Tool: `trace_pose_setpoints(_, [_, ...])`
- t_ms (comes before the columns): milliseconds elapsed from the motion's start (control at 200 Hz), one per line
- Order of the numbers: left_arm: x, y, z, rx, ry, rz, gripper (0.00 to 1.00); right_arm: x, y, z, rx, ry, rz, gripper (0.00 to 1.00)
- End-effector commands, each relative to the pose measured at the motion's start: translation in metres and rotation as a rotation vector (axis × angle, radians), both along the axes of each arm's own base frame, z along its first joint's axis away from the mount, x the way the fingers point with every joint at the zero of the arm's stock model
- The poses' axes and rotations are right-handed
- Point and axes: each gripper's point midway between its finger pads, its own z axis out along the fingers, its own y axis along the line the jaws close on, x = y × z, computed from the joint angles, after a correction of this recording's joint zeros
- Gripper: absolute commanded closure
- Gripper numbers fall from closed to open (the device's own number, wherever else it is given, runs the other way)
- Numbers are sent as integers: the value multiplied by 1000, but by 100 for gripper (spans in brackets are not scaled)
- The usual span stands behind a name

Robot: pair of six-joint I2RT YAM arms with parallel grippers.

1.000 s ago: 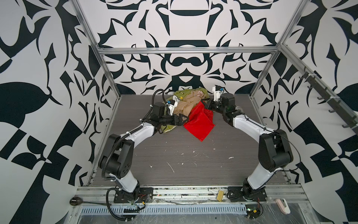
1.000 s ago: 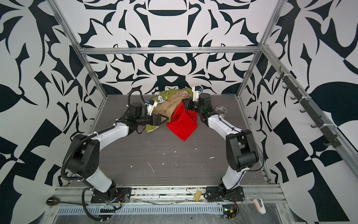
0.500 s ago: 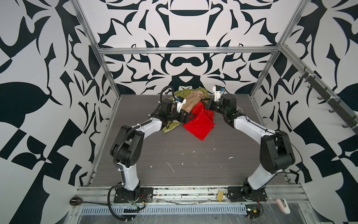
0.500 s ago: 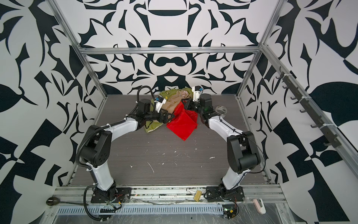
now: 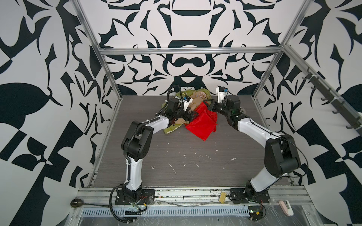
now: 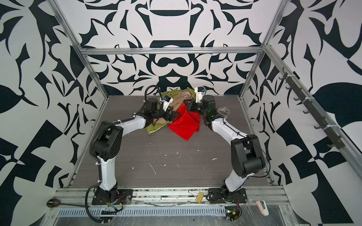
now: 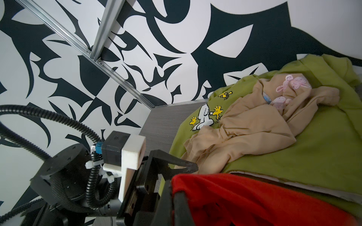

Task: Pick out a specific cloth from the pile
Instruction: 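Grasp the red cloth with the left gripper beside the right gripper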

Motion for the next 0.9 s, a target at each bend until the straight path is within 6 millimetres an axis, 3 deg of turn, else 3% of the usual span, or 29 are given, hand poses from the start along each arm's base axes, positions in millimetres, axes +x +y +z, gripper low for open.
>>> trace_pose_setpoints(0, [4,-12,3,-12,-23,-26,28,-9,0,55,45,-156,15,100])
trace_pose_setpoints(75, [4,-15,3,-22,-26,-38,34,-10,0,57,42,-157,13,100])
trace_pose_setpoints(215, [5,-18,6,-32,-30,-48,55,-10,-3,59,37,-162,5,100])
trace_pose_setpoints(500, [0,-18,17,-51,-33,-57,82,-13,-5,63,35,-169,2,100])
trace_pose_setpoints(795, [-8,-16,30,-65,-50,-56,90,-17,-7,67,32,-177,-4,100])
trace_pose_setpoints(895, [-10,-15,38,-67,-67,-45,98,-20,-9,70,27,-185,-9,100])
